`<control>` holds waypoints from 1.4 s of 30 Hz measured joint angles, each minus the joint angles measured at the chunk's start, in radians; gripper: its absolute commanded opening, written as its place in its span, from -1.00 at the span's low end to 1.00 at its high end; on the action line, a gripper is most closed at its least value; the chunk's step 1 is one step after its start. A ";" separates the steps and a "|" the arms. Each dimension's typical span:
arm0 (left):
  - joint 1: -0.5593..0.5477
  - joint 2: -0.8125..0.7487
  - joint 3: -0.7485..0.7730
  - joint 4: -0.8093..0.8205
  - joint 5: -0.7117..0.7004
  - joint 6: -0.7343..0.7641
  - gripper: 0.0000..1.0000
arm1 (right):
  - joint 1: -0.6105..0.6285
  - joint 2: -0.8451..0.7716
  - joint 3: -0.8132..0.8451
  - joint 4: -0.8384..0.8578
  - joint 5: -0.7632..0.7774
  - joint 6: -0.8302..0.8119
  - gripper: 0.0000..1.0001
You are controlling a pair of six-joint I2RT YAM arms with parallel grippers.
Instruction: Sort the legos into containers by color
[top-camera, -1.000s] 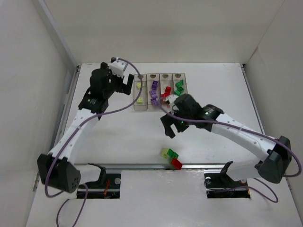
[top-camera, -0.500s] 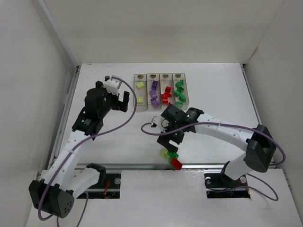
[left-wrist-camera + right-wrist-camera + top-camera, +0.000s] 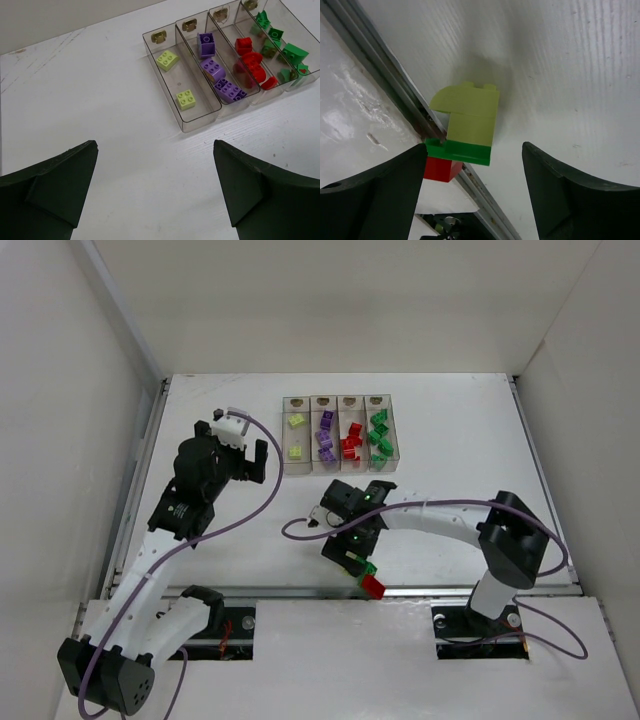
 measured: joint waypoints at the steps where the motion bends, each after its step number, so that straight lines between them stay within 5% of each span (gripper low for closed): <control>1: 0.000 0.000 0.000 0.000 -0.001 0.000 1.00 | 0.007 0.016 -0.001 0.003 0.009 0.014 0.60; 8: 0.000 0.000 0.000 0.000 -0.001 0.000 1.00 | 0.021 0.046 -0.014 0.034 0.070 0.085 0.07; 13: 0.000 0.000 0.000 0.000 0.000 0.000 1.00 | 0.021 0.048 -0.016 0.043 0.106 0.110 0.01; 20: 0.000 -0.004 0.000 -0.005 0.005 -0.005 1.00 | 0.021 0.066 -0.013 0.048 0.110 0.120 -1.00; 28: 0.000 -0.064 -0.004 -0.044 0.077 0.002 0.72 | 0.021 0.034 0.010 0.037 0.134 0.129 -1.00; 34: 0.000 -0.136 -0.004 -0.053 0.272 0.074 0.50 | -0.006 -0.040 0.188 0.028 0.223 0.173 -1.00; 39: -0.003 -0.114 0.001 -0.101 0.506 0.133 0.47 | -0.079 -0.070 0.343 0.060 0.284 0.232 -1.00; 42: -0.023 -0.048 0.021 -0.139 0.578 0.149 0.68 | -0.111 -0.074 0.402 0.093 0.306 0.271 -1.00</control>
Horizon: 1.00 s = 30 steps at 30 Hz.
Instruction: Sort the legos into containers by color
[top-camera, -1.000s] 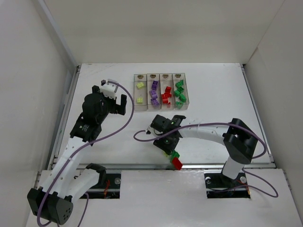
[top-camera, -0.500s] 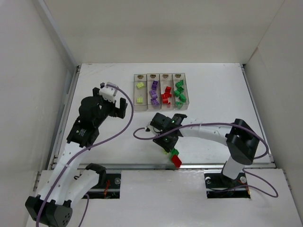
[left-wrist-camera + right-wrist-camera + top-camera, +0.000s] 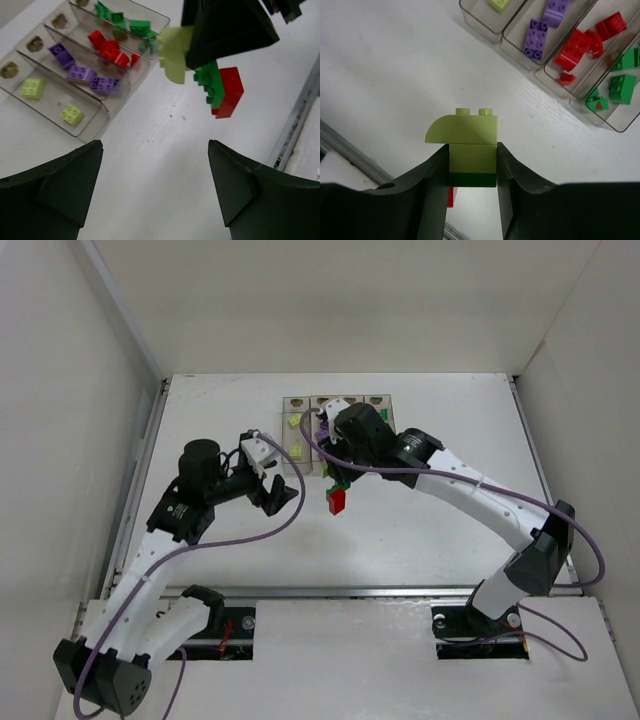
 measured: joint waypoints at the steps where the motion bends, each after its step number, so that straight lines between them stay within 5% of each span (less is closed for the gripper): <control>1: -0.008 0.029 0.006 -0.006 0.014 0.005 0.70 | -0.005 -0.002 0.012 0.022 0.008 0.013 -1.00; 9: -0.062 0.189 0.080 -0.010 0.046 -0.003 0.80 | -0.003 -0.003 0.017 0.079 -0.006 0.051 -1.00; 17: -0.100 0.274 0.116 0.050 0.029 -0.052 0.65 | -0.003 -0.003 0.017 0.108 -0.027 0.063 -1.00; 24: -0.122 0.331 0.140 0.077 0.003 -0.078 0.28 | -0.003 -0.003 0.017 0.117 -0.052 0.064 -1.00; 27: -0.122 0.349 0.153 0.079 -0.003 -0.087 -0.15 | -0.003 0.001 0.018 0.128 -0.064 0.062 -1.00; 30: -0.128 0.359 0.165 0.071 -0.003 -0.091 -0.33 | -0.010 0.005 0.018 0.146 -0.062 0.057 -1.00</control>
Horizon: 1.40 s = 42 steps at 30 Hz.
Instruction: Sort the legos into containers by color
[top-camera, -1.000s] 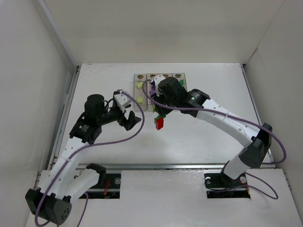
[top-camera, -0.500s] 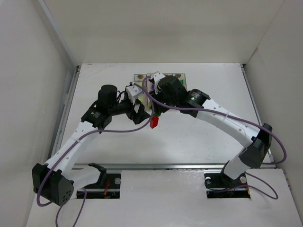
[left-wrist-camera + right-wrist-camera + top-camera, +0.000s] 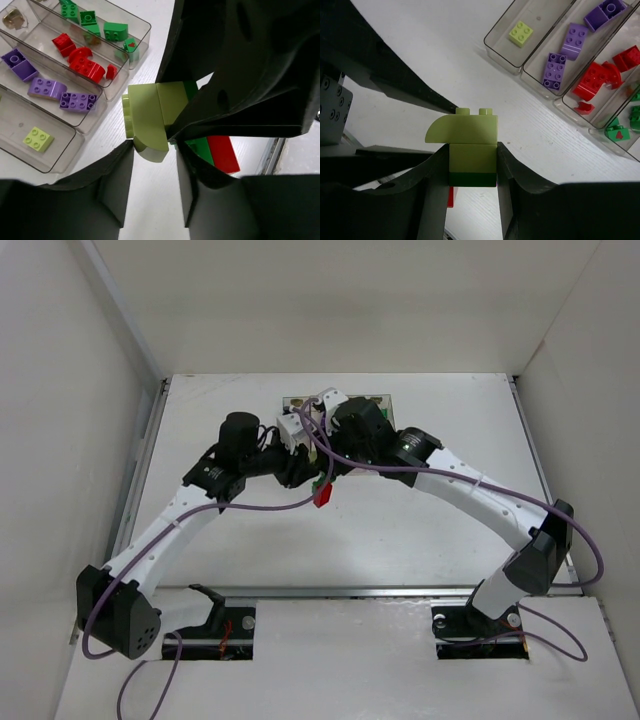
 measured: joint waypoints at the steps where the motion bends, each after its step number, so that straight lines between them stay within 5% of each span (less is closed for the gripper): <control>1: 0.000 0.001 0.002 -0.002 0.000 0.000 -0.52 | -0.001 0.000 0.000 0.003 0.000 0.000 -1.00; 6: 0.005 0.006 0.004 -0.009 -0.031 0.019 -1.00 | 0.001 0.000 0.001 0.001 -0.013 -0.006 -1.00; 20: 0.016 0.018 0.008 0.016 -0.242 0.019 -1.00 | -0.003 0.000 -0.055 -0.007 -0.004 -0.006 -1.00; 26: 0.080 0.152 -0.002 0.176 -0.358 0.043 -1.00 | -0.053 -0.001 -0.154 0.015 -0.011 0.023 -1.00; 38: 0.107 0.485 0.004 0.429 -0.406 0.138 -0.86 | -0.161 -0.038 -0.212 0.064 -0.003 0.068 -1.00; 40: 0.110 0.525 0.033 0.427 -0.420 0.138 -0.38 | -0.161 -0.047 -0.212 0.076 -0.003 0.069 -1.00; 41: 0.114 0.544 0.052 0.426 -0.424 0.142 -0.38 | -0.161 -0.048 -0.212 0.077 -0.003 0.069 -1.00; 42: 0.117 0.562 0.074 0.415 -0.425 0.134 -0.14 | -0.161 -0.049 -0.212 0.078 -0.003 0.069 -1.00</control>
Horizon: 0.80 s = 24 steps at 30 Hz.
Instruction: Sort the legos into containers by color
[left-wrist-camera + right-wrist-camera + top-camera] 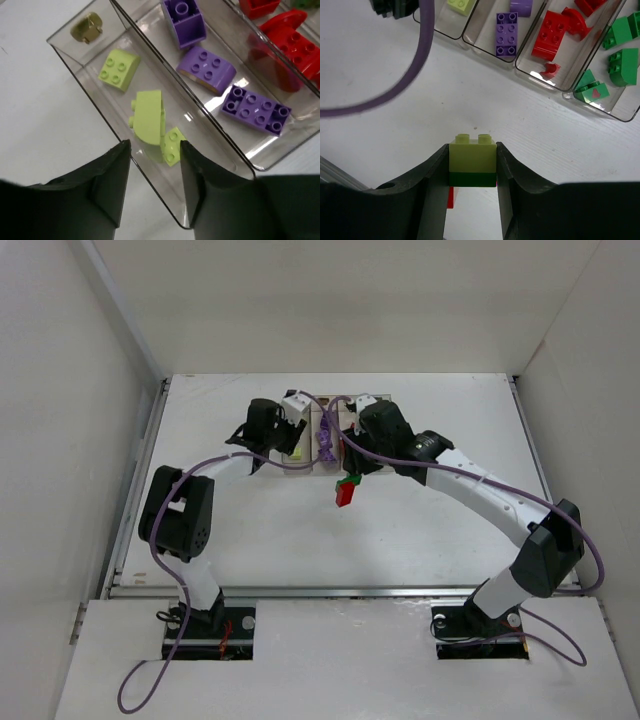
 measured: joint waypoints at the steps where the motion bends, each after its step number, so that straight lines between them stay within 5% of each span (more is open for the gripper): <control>1: 0.005 0.017 0.024 -0.009 0.003 0.003 0.43 | 0.000 0.000 0.000 0.001 0.000 0.000 -1.00; 3: 0.016 0.041 0.069 -0.030 0.018 0.002 0.70 | 0.000 0.000 0.000 0.002 0.000 0.000 -1.00; 4: 0.019 0.046 0.083 -0.043 0.031 0.001 0.99 | -0.001 0.000 0.000 0.002 0.000 -0.001 -1.00; 14: 0.042 0.001 0.165 -0.261 0.228 0.025 0.97 | -0.042 -0.003 0.036 0.014 0.020 0.029 -1.00; 24: -0.050 -0.358 0.165 -0.508 0.532 0.209 1.00 | -0.060 -0.088 0.043 0.060 0.086 0.145 -1.00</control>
